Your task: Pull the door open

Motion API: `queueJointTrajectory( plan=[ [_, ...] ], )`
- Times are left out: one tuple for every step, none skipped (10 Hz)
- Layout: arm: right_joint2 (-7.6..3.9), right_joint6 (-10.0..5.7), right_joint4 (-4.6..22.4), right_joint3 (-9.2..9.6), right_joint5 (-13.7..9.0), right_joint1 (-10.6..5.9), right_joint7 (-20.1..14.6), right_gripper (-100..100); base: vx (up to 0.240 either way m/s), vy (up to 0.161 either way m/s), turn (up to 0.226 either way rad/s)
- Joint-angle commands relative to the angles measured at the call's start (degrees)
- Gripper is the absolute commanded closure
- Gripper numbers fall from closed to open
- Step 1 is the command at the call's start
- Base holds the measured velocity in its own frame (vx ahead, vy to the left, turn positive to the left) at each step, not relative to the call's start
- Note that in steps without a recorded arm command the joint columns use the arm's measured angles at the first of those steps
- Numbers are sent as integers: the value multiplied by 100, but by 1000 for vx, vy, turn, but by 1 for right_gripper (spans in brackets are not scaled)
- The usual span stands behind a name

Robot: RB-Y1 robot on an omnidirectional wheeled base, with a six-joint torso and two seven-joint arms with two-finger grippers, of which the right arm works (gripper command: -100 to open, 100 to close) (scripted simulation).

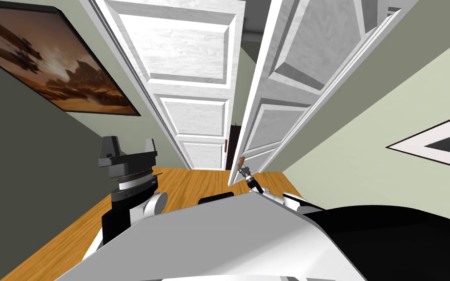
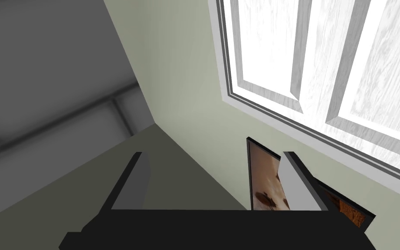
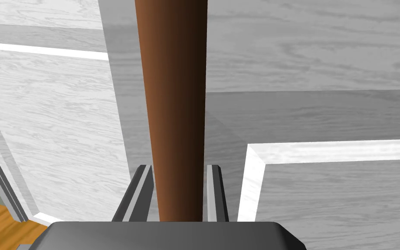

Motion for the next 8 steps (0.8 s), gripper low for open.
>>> queueJointTrajectory(
  plan=[
    [-19, -58, -124, 221, 99, -30, -50, 100, -76, -113, -3],
    [-30, -70, -150, 281, 125, -49, -70, 100, -55, -123, -3],
    [-49, -90, -193, 381, 168, -80, -102, 100, -31, -135, 15],
    [-49, -90, -193, 381, 168, -80, -102, 100, -15, -85, 28],
    [-2, -99, -79, 389, 174, -92, -147, 100, -3, -23, 14],
    [-50, -199, 17, 442, 148, -73, -255, 100, -66, 8, 231],
    [-85, -279, 98, 473, 128, -64, -340, 100, -150, 17, 285],
    [-127, -375, 194, 510, 104, -53, -442, 100, -170, 0, 187]
  ],
)
